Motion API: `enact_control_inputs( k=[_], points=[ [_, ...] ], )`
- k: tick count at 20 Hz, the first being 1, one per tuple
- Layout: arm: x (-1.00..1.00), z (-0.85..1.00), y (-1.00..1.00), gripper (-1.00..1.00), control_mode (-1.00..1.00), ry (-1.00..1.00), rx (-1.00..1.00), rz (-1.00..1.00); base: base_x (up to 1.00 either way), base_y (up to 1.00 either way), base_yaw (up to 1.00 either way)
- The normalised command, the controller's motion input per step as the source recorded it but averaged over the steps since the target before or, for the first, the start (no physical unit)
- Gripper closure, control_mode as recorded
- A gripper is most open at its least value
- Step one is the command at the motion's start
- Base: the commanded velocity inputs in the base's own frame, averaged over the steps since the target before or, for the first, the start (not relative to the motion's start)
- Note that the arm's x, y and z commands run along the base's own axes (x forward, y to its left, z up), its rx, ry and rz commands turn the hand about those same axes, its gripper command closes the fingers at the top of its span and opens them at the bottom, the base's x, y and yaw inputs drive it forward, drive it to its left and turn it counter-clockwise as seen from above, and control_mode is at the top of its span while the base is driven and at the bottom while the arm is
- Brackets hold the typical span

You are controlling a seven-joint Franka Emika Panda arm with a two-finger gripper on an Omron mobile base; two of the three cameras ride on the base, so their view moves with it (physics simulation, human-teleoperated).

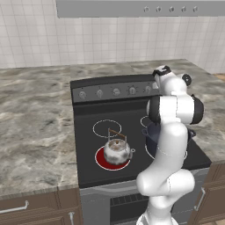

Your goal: Pick the kettle from the cabinet and place it on a stove burner. Then pick the pot from the counter and place it on another stove burner. Finally, turn both burners on.

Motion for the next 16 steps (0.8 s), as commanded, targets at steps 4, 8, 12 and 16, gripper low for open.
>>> enact_control_inputs(
  k=[4,8,12,16],
  points=[
    [0.0,0.0,-0.44,-1.0,-1.0,0.0,0.02,0.04,0.0,0.0,0.0],
    [0.0,0.0,-0.33,-1.0,-1.0,0.0,0.02,0.03,0.0,0.0,0.0],
    [0.0,0.0,-0.09,-1.0,-1.0,0.0,0.0,0.0,0.0,0.0,0.0],
    [0.07,0.0,-0.07,-1.0,-1.0,0.0,0.0,0.0,0.0,0.0,0.0]
  ],
)
